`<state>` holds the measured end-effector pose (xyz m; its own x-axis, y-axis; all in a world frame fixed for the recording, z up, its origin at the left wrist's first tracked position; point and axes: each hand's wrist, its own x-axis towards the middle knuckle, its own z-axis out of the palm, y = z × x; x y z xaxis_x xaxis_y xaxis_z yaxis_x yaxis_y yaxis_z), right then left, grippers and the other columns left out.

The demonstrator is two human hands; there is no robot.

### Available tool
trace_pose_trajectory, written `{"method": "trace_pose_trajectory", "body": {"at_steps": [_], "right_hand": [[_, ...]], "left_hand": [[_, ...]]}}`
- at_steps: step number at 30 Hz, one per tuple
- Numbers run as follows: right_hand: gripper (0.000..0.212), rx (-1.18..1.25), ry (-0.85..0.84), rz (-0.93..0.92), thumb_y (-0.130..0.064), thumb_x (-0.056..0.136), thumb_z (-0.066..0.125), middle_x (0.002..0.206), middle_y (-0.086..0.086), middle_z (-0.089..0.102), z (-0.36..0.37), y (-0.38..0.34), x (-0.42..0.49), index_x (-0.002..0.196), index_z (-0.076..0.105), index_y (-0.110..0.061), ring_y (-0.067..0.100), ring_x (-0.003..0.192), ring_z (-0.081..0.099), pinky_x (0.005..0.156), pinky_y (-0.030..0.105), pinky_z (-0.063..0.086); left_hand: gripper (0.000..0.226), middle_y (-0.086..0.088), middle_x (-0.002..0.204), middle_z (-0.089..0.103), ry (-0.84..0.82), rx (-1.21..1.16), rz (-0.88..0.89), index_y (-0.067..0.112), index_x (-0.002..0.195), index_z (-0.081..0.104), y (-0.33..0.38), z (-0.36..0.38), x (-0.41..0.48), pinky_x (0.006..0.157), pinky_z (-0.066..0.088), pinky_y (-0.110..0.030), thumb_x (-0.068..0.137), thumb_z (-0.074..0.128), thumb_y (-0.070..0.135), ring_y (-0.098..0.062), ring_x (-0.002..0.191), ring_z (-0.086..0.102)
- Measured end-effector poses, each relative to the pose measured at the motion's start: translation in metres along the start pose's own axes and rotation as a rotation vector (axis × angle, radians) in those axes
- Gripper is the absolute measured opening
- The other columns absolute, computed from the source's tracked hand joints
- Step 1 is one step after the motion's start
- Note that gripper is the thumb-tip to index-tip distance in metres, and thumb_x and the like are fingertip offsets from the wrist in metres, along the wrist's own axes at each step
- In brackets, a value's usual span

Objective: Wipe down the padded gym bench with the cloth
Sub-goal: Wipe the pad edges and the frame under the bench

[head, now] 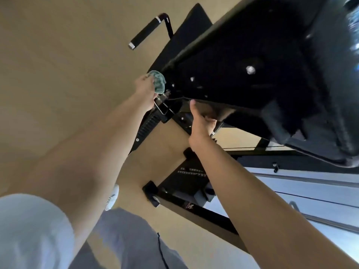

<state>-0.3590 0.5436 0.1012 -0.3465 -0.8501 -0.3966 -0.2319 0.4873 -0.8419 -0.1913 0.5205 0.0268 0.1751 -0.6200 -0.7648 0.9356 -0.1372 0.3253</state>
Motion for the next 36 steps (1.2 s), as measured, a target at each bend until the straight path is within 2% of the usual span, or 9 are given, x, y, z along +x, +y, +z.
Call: {"method": "trace_pose_trajectory", "body": {"at_steps": [2, 8, 12, 16, 21, 26, 30, 33, 36], "right_hand": [[0.064, 0.012, 0.049, -0.02, -0.043, 0.071, 0.091, 0.108, -0.014, 0.06, 0.006, 0.008, 0.007, 0.119, 0.051, -0.027, 0.012, 0.111, 0.061, 0.099, 0.027, 0.043], [0.057, 0.004, 0.092, -0.053, -0.047, 0.067, 0.092, 0.105, -0.016, 0.065, 0.01, 0.011, 0.008, 0.108, 0.054, -0.038, 0.012, 0.109, 0.063, 0.114, 0.039, 0.042], [0.068, -0.091, 0.006, -0.034, -0.052, 0.072, 0.087, 0.126, -0.012, 0.063, 0.01, 0.006, 0.004, 0.128, 0.057, -0.027, -0.007, 0.106, 0.061, 0.112, 0.019, 0.039], [0.043, -0.035, -0.015, 0.023, -0.035, 0.089, 0.075, 0.137, 0.0, 0.063, 0.011, 0.008, 0.005, 0.127, 0.06, -0.019, 0.018, 0.128, 0.06, 0.088, 0.01, 0.05], [0.084, 0.08, 0.051, 0.0, -0.022, 0.08, 0.086, 0.15, -0.011, 0.049, 0.019, 0.014, 0.0, 0.146, 0.04, -0.042, 0.019, 0.139, 0.049, 0.115, 0.048, 0.04], [0.089, -0.052, -0.063, 0.002, -0.015, 0.095, 0.072, 0.162, 0.009, 0.033, 0.035, 0.027, 0.017, 0.159, 0.017, -0.042, 0.026, 0.149, 0.034, 0.125, 0.031, 0.012], [0.106, -0.022, 0.026, 0.022, -0.046, 0.075, 0.089, 0.155, -0.005, 0.044, 0.055, 0.044, 0.041, 0.156, 0.02, -0.046, 0.016, 0.136, 0.05, 0.108, 0.034, 0.04], [0.118, -0.041, 0.054, -0.084, -0.09, 0.045, 0.077, 0.137, -0.018, 0.059, 0.066, 0.081, 0.11, 0.147, 0.041, -0.043, 0.003, 0.119, 0.063, 0.106, 0.035, 0.05], [0.084, 0.163, 0.153, -0.006, -0.056, 0.069, 0.089, 0.128, -0.015, 0.062, 0.081, 0.063, 0.094, 0.14, 0.05, -0.036, 0.01, 0.115, 0.063, 0.105, 0.043, 0.051]], "left_hand": [[0.028, -0.003, 0.069, 0.057, 0.063, 0.046, -0.033, 0.013, 0.081, 0.062, -0.007, -0.001, 0.027, 0.05, 0.041, -0.026, 0.102, 0.044, 0.007, -0.015, 0.05, 0.052], [0.021, -0.009, 0.086, 0.062, -0.094, -0.075, -0.104, 0.008, 0.092, 0.057, -0.011, 0.062, -0.028, 0.075, 0.056, -0.031, 0.107, 0.043, 0.01, -0.022, 0.074, 0.064], [0.037, -0.009, 0.087, 0.061, -0.137, -0.162, -0.132, 0.01, 0.074, 0.052, -0.004, 0.075, -0.082, 0.103, 0.054, -0.041, 0.108, 0.038, 0.01, -0.031, 0.093, 0.066], [0.023, -0.023, 0.121, 0.068, -0.317, 0.025, -0.042, -0.001, 0.123, 0.059, 0.0, 0.061, -0.121, 0.088, 0.064, -0.037, 0.106, 0.044, 0.0, -0.032, 0.106, 0.073], [0.025, -0.025, 0.122, 0.071, -0.604, 0.064, -0.032, -0.001, 0.124, 0.063, 0.009, 0.034, -0.138, 0.09, 0.063, -0.036, 0.109, 0.046, 0.009, -0.031, 0.105, 0.075], [0.022, -0.009, 0.116, 0.071, -0.213, 0.101, 0.041, 0.009, 0.12, 0.061, -0.014, 0.001, -0.059, 0.085, 0.064, -0.037, 0.109, 0.044, 0.018, -0.024, 0.106, 0.073], [0.016, 0.004, 0.111, 0.063, -0.037, 0.315, 0.033, 0.021, 0.119, 0.054, -0.027, -0.008, 0.025, 0.086, 0.063, -0.034, 0.104, 0.052, 0.026, -0.018, 0.107, 0.066], [0.003, 0.005, 0.094, 0.058, -0.034, 0.398, -0.021, 0.02, 0.1, 0.056, -0.035, 0.007, 0.073, 0.097, 0.057, -0.036, 0.098, 0.056, 0.021, -0.02, 0.101, 0.063], [0.031, -0.005, 0.118, 0.065, 0.025, 0.417, -0.049, 0.013, 0.125, 0.059, -0.043, 0.034, 0.099, 0.088, 0.047, -0.029, 0.101, 0.043, 0.024, -0.022, 0.111, 0.062]]}}
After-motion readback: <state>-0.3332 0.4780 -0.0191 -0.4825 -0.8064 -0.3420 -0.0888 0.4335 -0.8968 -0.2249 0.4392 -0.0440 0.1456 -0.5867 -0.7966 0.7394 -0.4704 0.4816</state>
